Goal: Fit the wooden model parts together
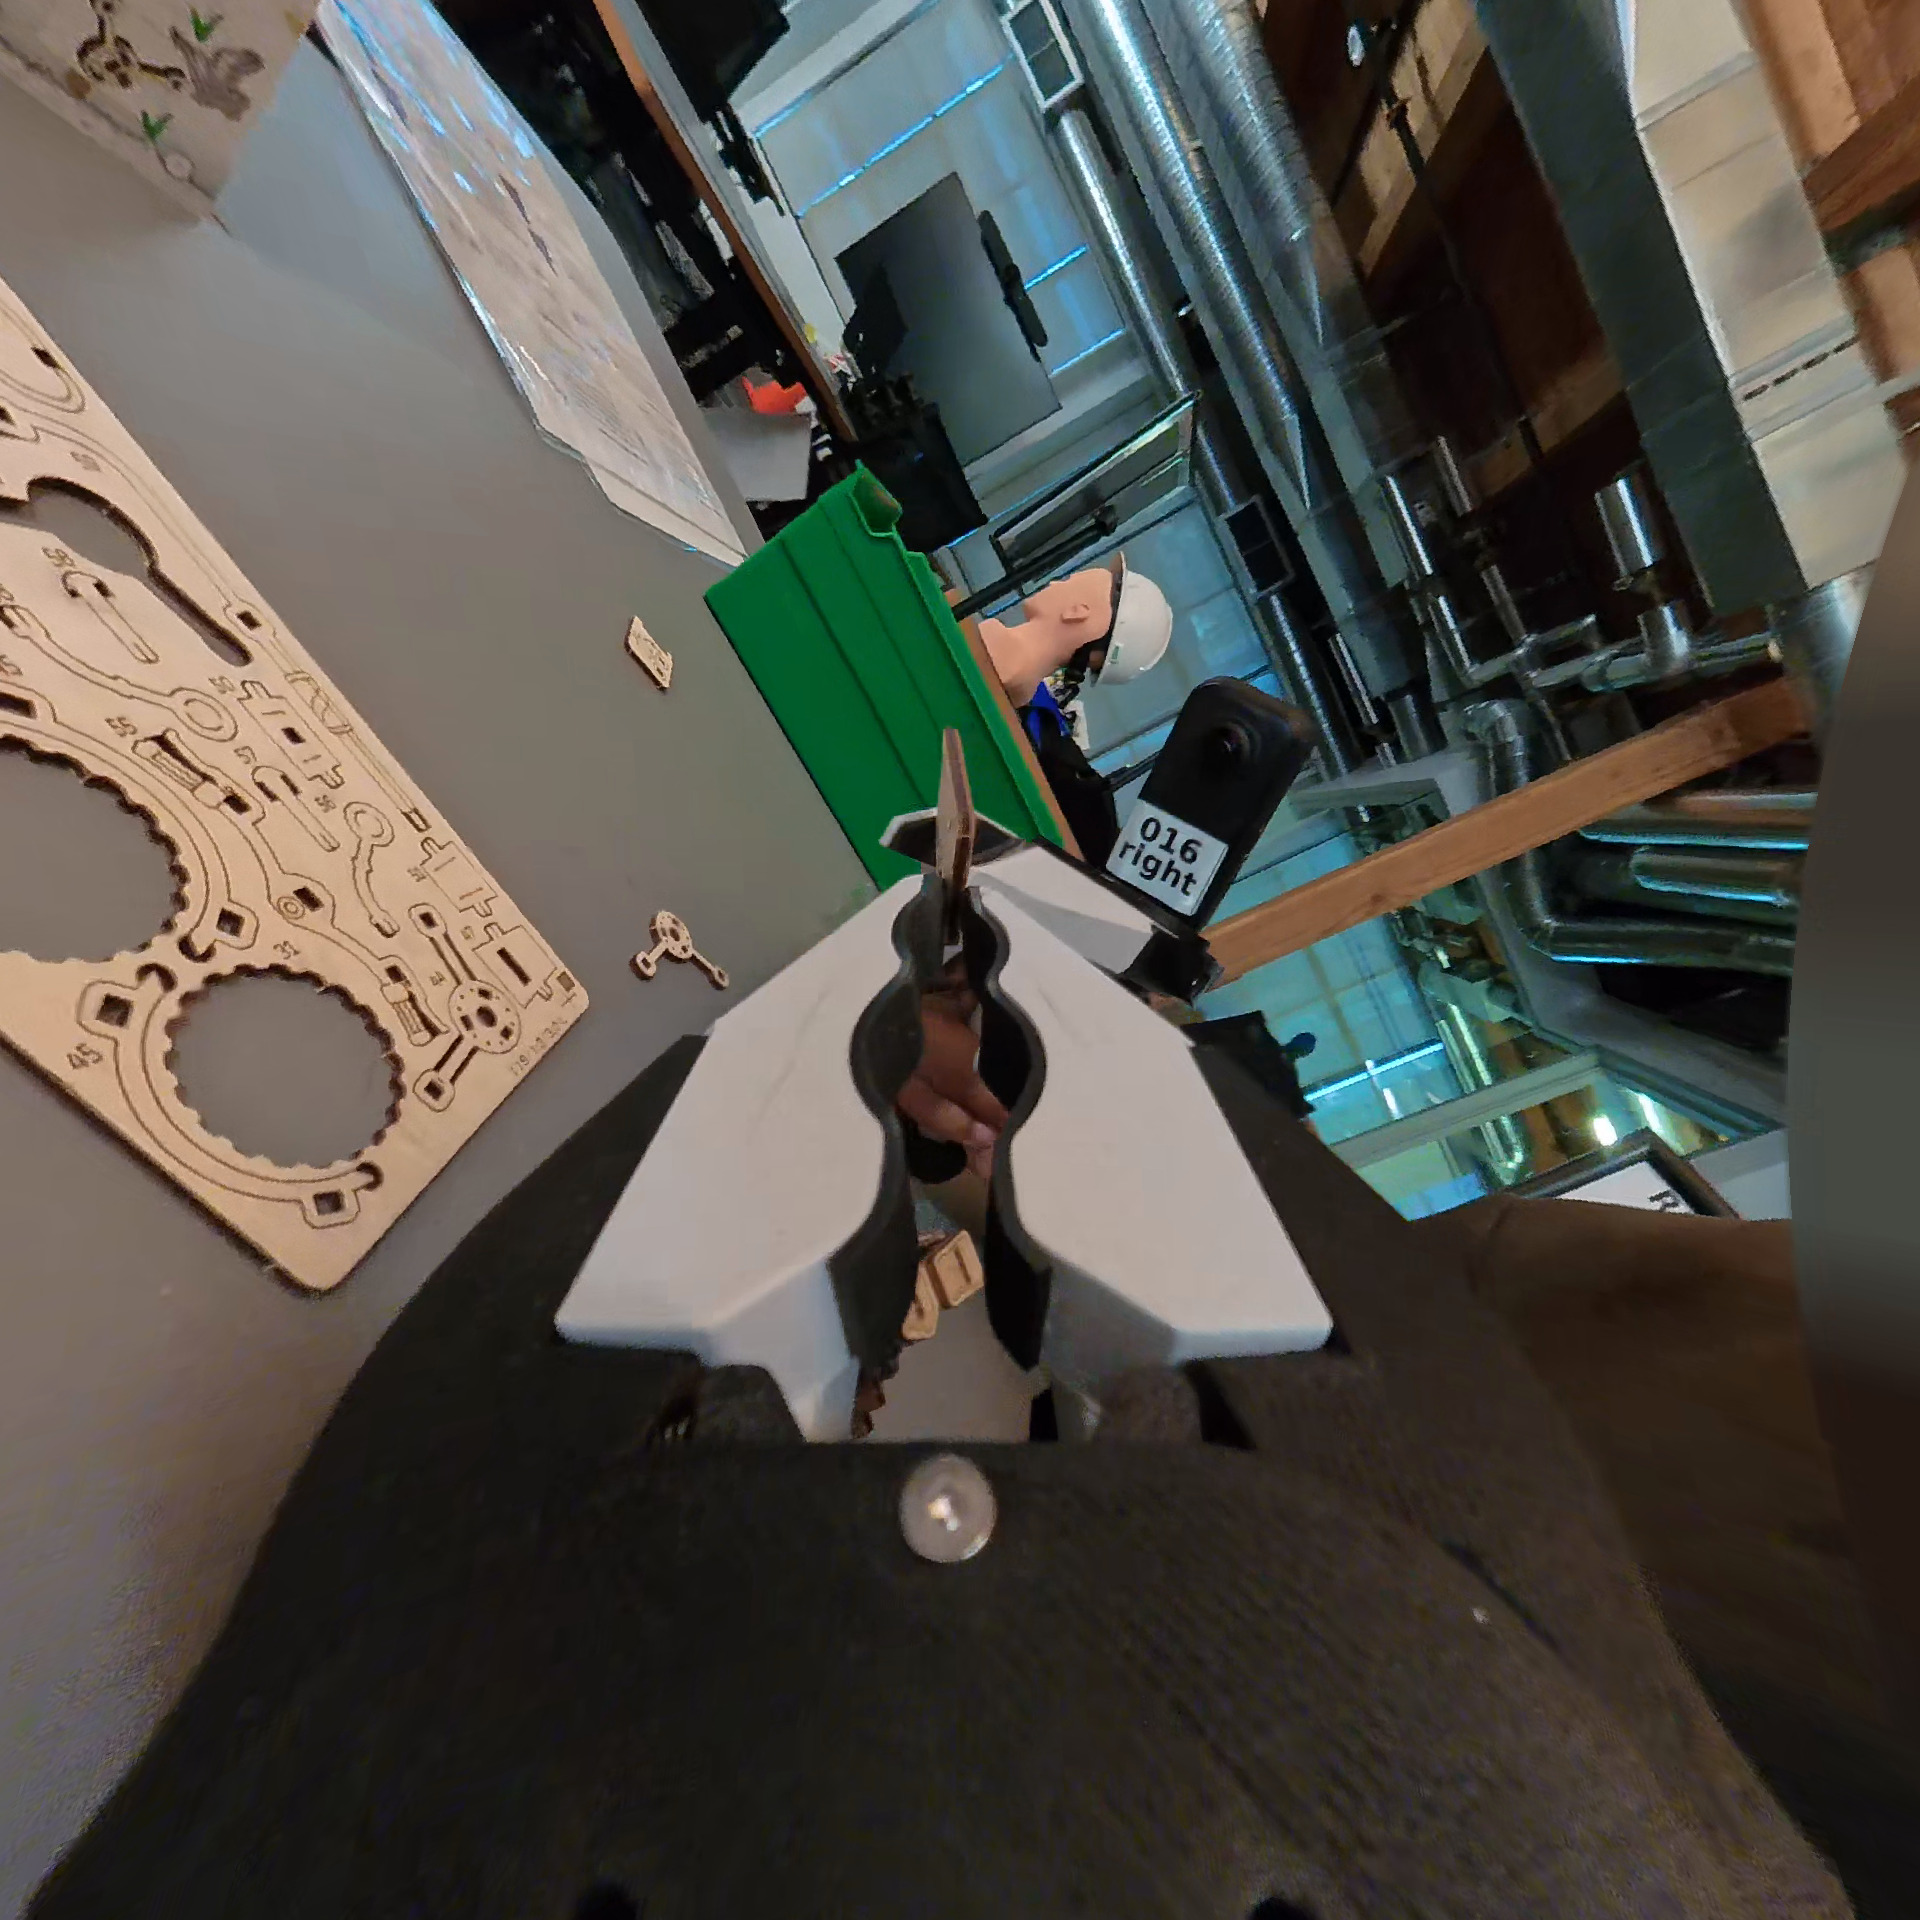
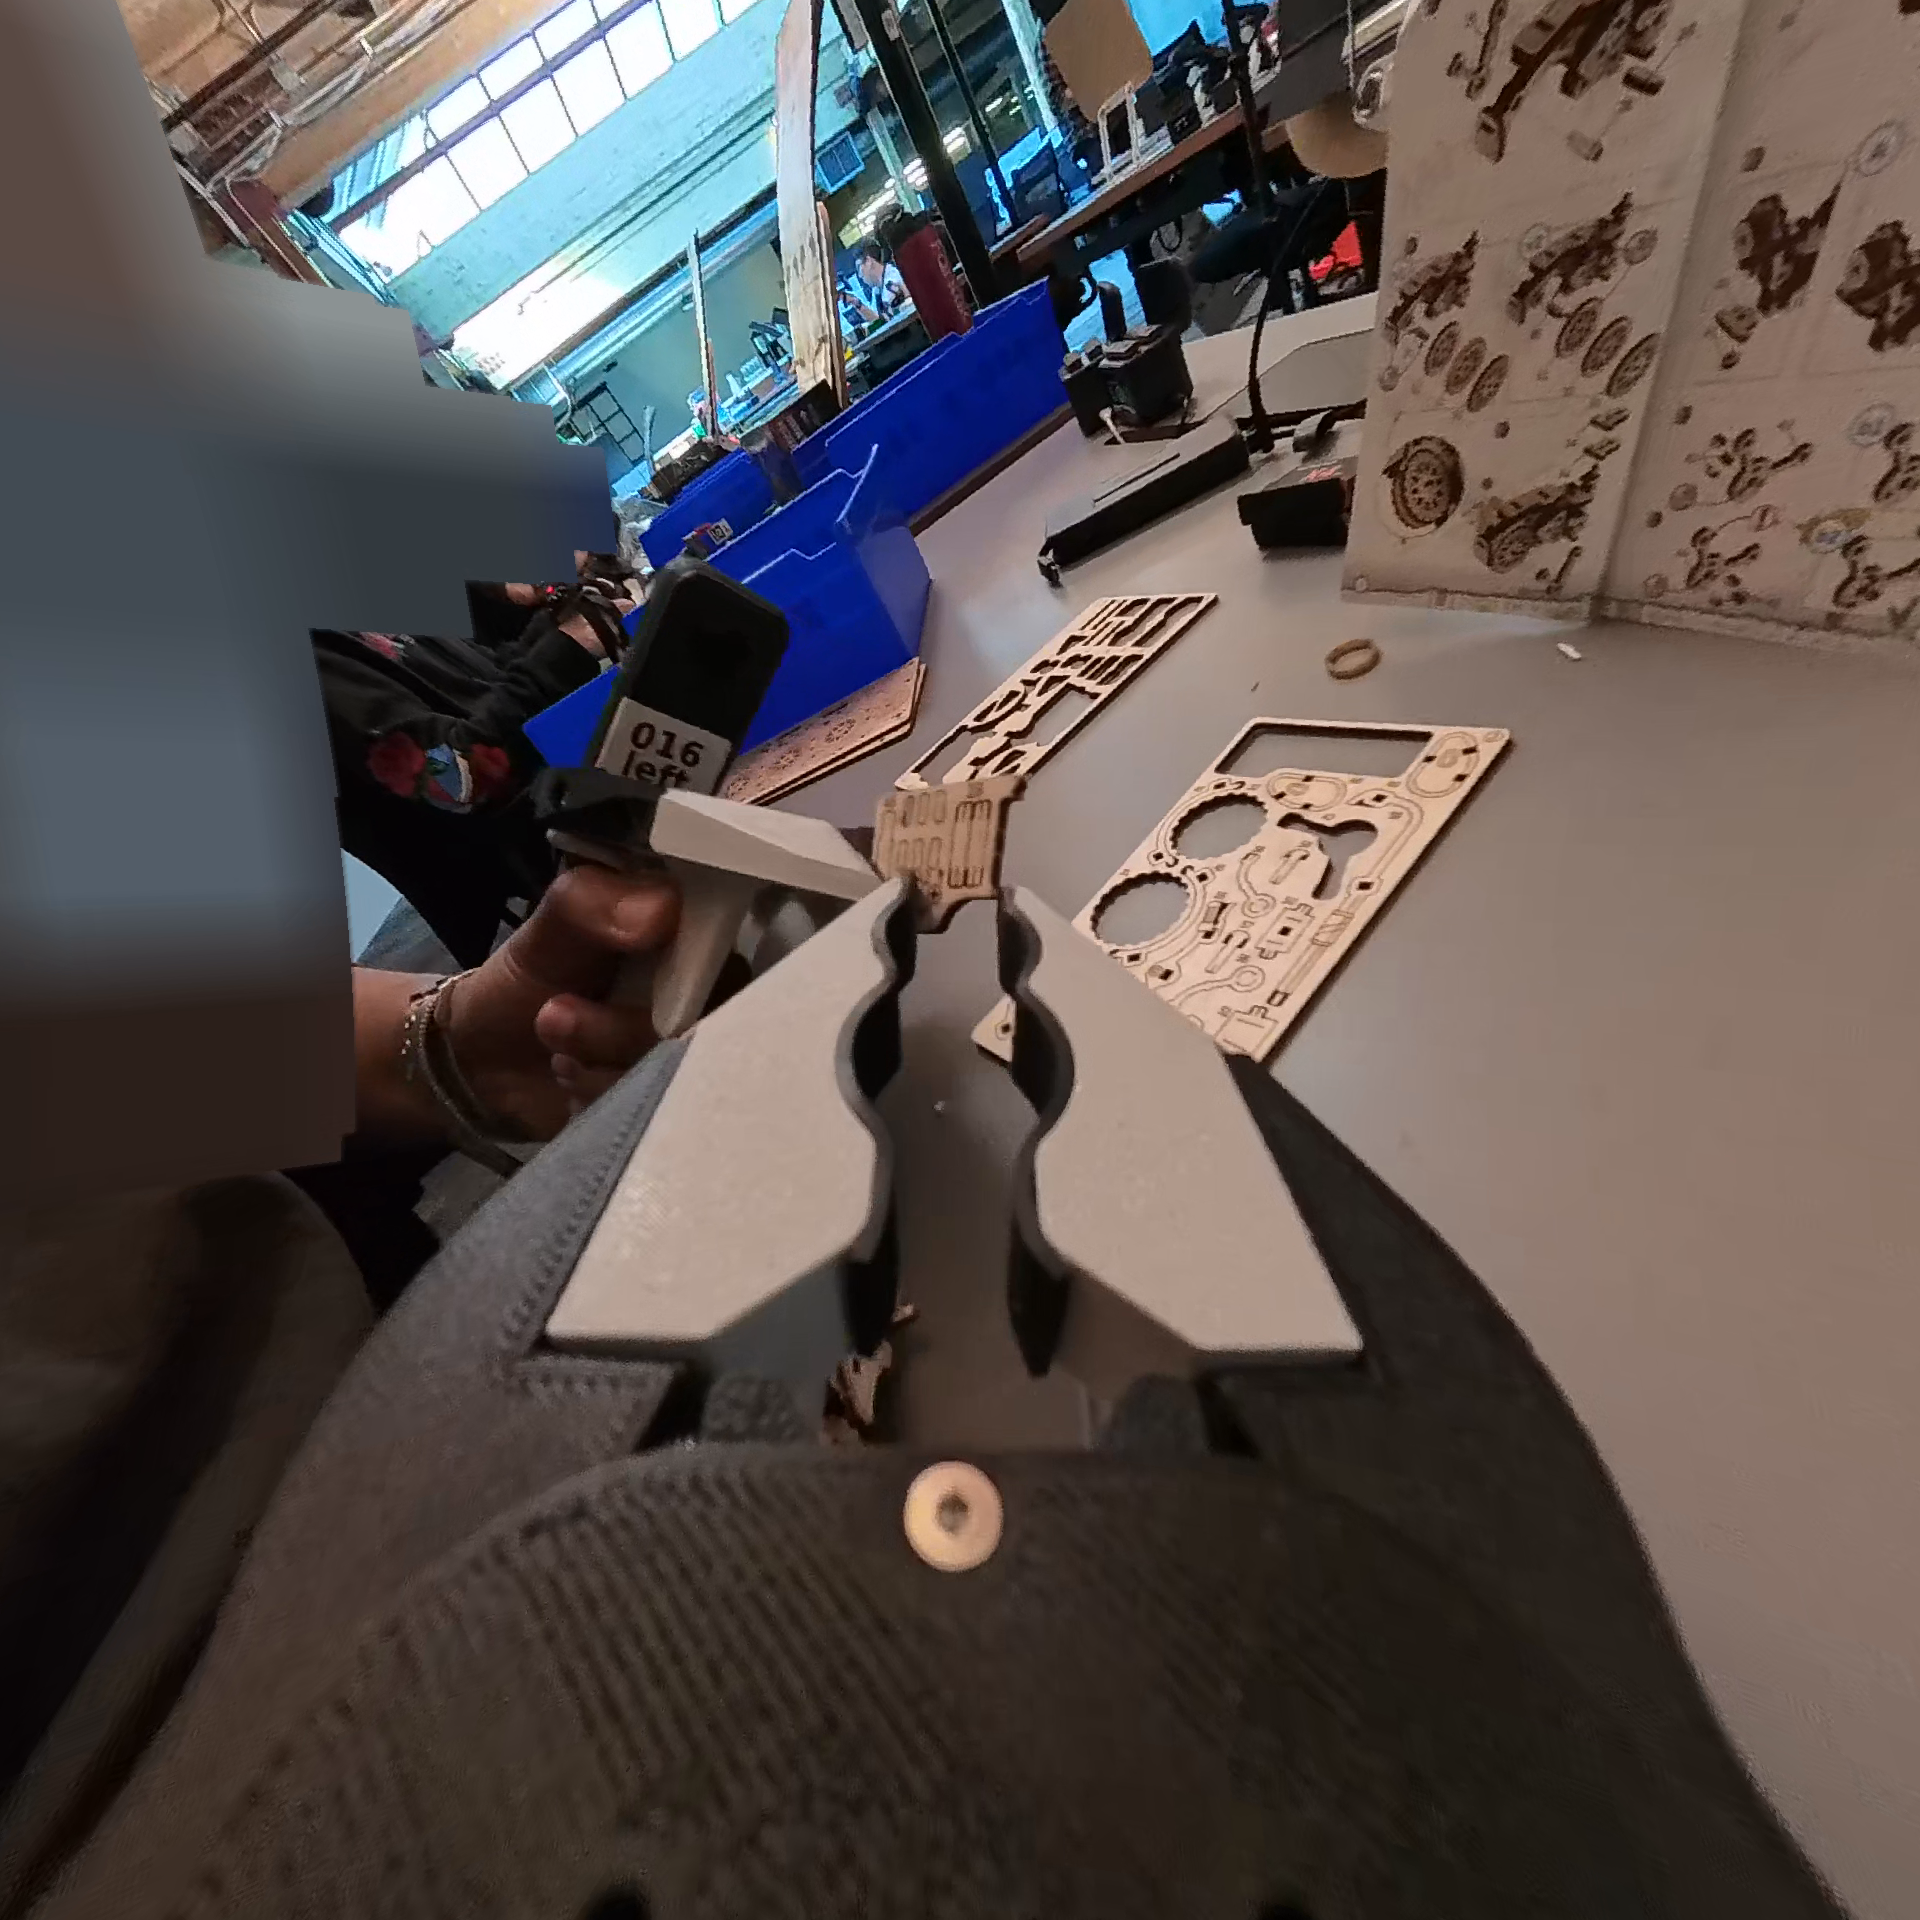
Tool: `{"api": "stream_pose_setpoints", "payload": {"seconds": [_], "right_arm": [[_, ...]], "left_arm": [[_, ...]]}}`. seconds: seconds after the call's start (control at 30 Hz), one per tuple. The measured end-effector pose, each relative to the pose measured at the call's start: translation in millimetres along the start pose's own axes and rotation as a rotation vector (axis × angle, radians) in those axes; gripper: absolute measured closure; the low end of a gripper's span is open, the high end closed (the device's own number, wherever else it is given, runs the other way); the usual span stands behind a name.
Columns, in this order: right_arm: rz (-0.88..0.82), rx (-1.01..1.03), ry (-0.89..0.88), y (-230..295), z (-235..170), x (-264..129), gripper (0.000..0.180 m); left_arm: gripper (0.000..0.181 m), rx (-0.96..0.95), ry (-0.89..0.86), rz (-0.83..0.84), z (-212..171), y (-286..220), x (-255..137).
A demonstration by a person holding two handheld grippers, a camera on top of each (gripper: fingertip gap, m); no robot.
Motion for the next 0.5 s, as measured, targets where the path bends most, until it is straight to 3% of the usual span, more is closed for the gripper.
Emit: {"api": "stream_pose_setpoints", "payload": {"seconds": [0.3,0.5], "right_arm": [[-0.012,-0.004,0.029,2.2,0.8,-1.5,0.167],[-0.011,0.003,0.018,-0.2,2.2,-1.8,0.168]], "left_arm": [[0.180,0.095,0.017,0.028,-2.4,-2.1,0.8],[0.181,0.055,0.027,-0.002,0.0,1.1,1.8]]}}
Point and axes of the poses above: each gripper's, where its closed fingertips meet, x out along the fingers, z out of its top, y = z × x across the jaws, the point moved 5 cm from there along -x, back along the fingers, and after that the axes turned 12 degrees about -x, right-handed, at the moved point
